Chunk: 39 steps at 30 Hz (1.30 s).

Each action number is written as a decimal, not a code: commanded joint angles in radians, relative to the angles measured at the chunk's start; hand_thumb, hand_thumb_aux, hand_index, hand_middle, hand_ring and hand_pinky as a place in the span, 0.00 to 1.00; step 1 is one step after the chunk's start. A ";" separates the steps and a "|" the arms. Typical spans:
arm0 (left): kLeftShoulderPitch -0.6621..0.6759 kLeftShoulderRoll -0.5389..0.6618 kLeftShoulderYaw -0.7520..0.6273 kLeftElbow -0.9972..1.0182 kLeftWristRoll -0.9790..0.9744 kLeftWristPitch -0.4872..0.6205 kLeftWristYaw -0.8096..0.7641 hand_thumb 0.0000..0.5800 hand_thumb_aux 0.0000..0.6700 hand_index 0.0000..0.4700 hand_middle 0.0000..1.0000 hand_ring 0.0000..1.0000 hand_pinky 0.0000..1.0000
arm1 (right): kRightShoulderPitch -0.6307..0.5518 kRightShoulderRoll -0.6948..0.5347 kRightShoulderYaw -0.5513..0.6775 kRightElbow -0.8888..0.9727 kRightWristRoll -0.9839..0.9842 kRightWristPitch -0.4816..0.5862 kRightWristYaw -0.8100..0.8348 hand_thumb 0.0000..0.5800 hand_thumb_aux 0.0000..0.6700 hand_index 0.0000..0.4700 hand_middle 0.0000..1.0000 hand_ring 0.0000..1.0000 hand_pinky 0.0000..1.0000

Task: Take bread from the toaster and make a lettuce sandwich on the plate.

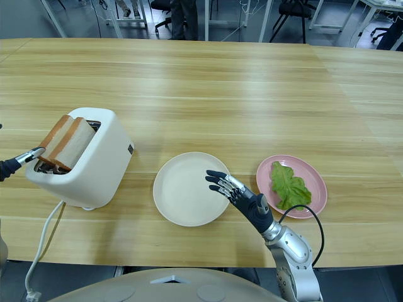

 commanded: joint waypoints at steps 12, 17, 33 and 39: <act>-0.036 0.018 -0.166 0.070 0.034 0.015 0.031 0.00 0.00 0.00 0.00 0.00 0.00 | -0.005 -0.026 0.008 -0.041 0.011 0.001 -0.028 0.00 0.00 0.00 0.00 0.00 0.00; -0.055 0.027 -0.187 0.064 0.033 0.020 0.024 0.00 0.00 0.00 0.00 0.00 0.00 | -0.011 -0.030 0.008 -0.048 0.018 0.007 -0.036 0.00 0.00 0.00 0.00 0.00 0.00; -0.071 0.012 -0.198 0.071 -0.128 -0.051 0.026 1.00 1.00 0.98 0.10 0.10 0.10 | -0.021 -0.034 0.004 -0.038 0.026 0.006 -0.053 0.00 0.00 0.00 0.00 0.00 0.00; -0.095 -0.011 -0.150 0.061 -0.210 -0.083 0.116 1.00 1.00 0.98 0.40 0.40 0.40 | -0.040 -0.030 -0.018 -0.026 0.002 0.000 -0.088 0.00 0.00 0.00 0.00 0.00 0.00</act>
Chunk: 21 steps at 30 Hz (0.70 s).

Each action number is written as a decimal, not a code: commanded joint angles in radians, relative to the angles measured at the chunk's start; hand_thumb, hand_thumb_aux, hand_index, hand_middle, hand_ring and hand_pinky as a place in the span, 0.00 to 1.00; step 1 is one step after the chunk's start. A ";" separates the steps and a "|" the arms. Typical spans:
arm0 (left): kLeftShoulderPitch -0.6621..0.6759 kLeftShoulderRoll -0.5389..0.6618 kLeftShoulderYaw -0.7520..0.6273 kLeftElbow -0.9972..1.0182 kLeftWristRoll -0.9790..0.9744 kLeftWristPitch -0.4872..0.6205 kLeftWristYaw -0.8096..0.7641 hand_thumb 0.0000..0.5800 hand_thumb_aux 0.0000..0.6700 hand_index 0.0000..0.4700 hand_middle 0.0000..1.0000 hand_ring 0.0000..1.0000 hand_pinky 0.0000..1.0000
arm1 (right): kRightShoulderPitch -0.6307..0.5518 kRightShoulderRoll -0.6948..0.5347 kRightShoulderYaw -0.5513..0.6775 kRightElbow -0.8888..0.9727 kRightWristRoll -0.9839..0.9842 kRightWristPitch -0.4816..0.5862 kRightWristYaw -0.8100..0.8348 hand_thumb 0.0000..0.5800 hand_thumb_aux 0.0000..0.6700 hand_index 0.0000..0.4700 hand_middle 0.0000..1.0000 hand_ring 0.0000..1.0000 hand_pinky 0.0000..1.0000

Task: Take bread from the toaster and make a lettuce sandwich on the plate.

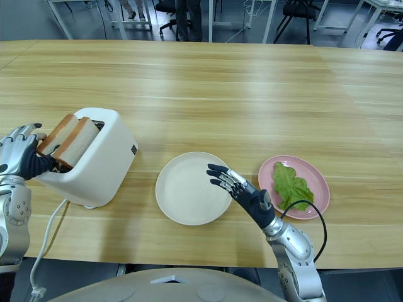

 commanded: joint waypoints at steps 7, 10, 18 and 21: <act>-0.043 -0.056 0.114 -0.051 -0.178 -0.088 0.123 1.00 1.00 0.98 1.00 1.00 1.00 | -0.109 -0.008 -0.100 0.134 -0.327 -0.087 -0.250 0.00 0.00 0.00 0.00 0.00 0.00; -0.043 -0.057 0.144 -0.066 -0.194 -0.108 0.152 1.00 1.00 0.98 1.00 1.00 1.00 | -0.160 -0.032 -0.147 0.191 -0.524 -0.135 -0.397 0.00 0.00 0.00 0.00 0.00 0.00; -0.050 -0.068 0.218 -0.130 -0.222 -0.161 0.223 1.00 1.00 0.98 1.00 1.00 1.00 | -0.250 -0.360 -0.177 0.325 -1.278 -0.168 -0.885 0.00 0.00 0.00 0.00 0.00 0.00; -0.063 -0.091 0.244 -0.209 -0.255 -0.189 0.235 1.00 1.00 0.98 1.00 1.00 1.00 | -0.273 -0.485 -0.138 0.424 -1.450 -0.095 -1.037 0.00 0.00 0.00 0.00 0.00 0.00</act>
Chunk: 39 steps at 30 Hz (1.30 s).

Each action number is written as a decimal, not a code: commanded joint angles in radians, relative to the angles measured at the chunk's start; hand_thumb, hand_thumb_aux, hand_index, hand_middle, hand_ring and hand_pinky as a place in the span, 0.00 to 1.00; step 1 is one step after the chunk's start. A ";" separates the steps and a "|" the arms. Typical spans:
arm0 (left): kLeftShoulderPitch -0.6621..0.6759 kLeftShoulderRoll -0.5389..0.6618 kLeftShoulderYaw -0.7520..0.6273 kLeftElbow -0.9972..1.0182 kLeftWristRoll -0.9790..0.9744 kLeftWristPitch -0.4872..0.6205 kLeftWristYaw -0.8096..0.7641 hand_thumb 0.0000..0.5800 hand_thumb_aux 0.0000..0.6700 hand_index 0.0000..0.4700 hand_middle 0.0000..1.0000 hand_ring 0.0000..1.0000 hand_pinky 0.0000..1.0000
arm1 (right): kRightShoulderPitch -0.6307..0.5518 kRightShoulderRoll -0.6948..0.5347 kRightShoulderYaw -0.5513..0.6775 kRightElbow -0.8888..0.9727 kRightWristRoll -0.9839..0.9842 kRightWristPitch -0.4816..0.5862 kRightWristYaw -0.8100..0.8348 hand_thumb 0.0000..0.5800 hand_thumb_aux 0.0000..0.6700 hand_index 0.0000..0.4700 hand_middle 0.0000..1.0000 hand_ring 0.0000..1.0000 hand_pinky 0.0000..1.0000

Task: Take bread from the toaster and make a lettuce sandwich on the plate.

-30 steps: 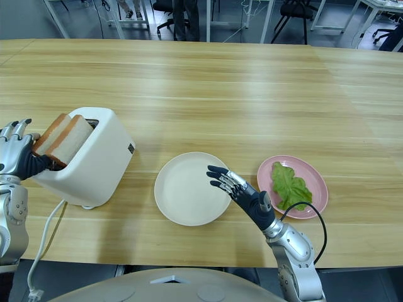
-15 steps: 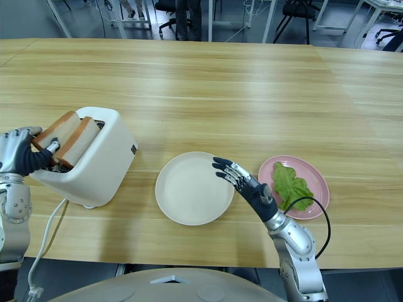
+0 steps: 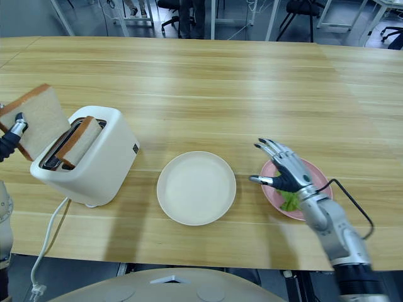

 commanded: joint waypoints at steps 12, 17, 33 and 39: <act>-0.210 -0.151 -0.274 -0.319 -0.245 -0.005 -0.201 1.00 1.00 0.98 1.00 1.00 1.00 | -0.118 -0.244 0.236 0.450 -0.392 0.215 -0.439 0.00 0.00 0.00 0.00 0.00 0.00; -0.249 -0.240 -0.463 -0.246 -0.274 0.020 -0.276 1.00 1.00 0.98 1.00 1.00 1.00 | -0.161 -0.261 0.313 0.576 -0.371 0.201 -0.511 0.00 0.00 0.00 0.00 0.00 0.00; -0.263 -0.323 -0.778 0.351 -0.264 0.005 -0.383 1.00 1.00 0.98 1.00 1.00 1.00 | -0.209 -0.270 0.441 0.684 -0.274 0.125 -0.593 1.00 1.00 0.98 0.00 0.00 0.00; -0.279 -0.311 -0.829 0.576 -0.255 -0.005 -0.414 1.00 1.00 0.98 1.00 1.00 1.00 | -0.200 -0.284 0.435 0.637 -0.224 0.081 -0.593 1.00 1.00 0.98 0.00 0.00 0.00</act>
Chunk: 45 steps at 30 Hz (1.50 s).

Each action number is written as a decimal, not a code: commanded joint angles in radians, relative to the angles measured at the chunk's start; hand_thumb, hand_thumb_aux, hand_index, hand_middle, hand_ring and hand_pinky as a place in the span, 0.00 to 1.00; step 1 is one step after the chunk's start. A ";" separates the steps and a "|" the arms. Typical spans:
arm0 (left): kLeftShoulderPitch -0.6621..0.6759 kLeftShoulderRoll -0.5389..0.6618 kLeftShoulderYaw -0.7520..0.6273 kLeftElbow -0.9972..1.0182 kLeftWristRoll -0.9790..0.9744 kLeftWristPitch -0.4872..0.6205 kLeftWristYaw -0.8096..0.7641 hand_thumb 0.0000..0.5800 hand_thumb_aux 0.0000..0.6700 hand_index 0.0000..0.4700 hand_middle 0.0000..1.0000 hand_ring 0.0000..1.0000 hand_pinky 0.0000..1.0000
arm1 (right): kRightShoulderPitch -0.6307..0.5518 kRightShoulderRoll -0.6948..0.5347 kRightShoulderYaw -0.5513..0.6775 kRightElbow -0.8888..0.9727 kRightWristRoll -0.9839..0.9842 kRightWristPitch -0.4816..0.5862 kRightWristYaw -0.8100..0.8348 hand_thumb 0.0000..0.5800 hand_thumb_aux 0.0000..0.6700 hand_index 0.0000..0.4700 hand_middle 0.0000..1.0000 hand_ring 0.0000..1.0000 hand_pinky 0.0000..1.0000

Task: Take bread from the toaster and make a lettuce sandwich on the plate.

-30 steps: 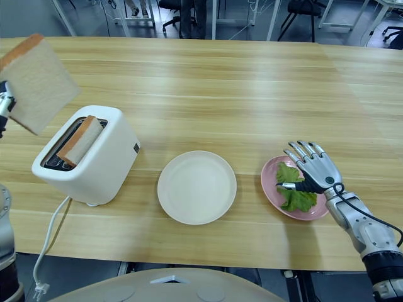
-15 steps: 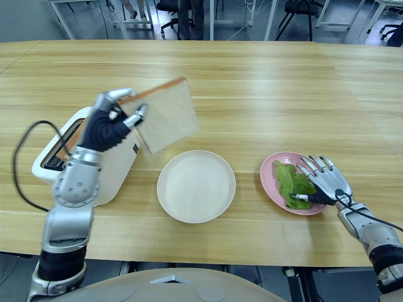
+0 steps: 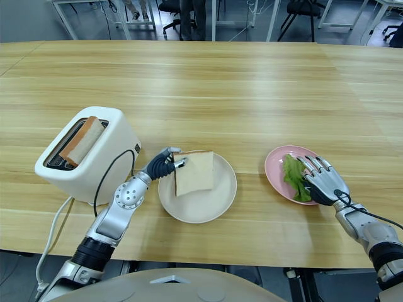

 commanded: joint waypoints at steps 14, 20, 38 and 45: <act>-0.025 0.154 -0.177 0.060 0.399 0.101 0.098 0.00 0.00 0.00 0.00 0.00 0.00 | 0.090 -0.079 -0.138 -0.412 0.159 -0.102 0.047 1.00 1.00 0.98 0.00 0.00 0.00; -0.031 0.192 -0.168 -0.169 0.619 0.145 0.201 0.00 0.00 0.00 0.00 0.00 0.00 | 0.110 -0.041 -0.188 -0.630 0.197 -0.102 0.168 1.00 1.00 0.98 0.00 0.00 0.00; 0.105 0.221 0.044 -0.556 0.772 0.165 0.274 0.00 0.00 0.00 0.00 0.00 0.00 | -0.079 0.328 -0.001 -0.656 0.135 -0.174 0.360 1.00 1.00 0.98 0.00 0.00 0.00; 0.243 0.240 0.289 -0.737 0.745 0.179 0.228 0.00 0.00 0.00 0.00 0.00 0.00 | -0.170 0.446 0.107 -0.454 0.075 -0.178 0.324 1.00 1.00 0.98 0.00 0.00 0.00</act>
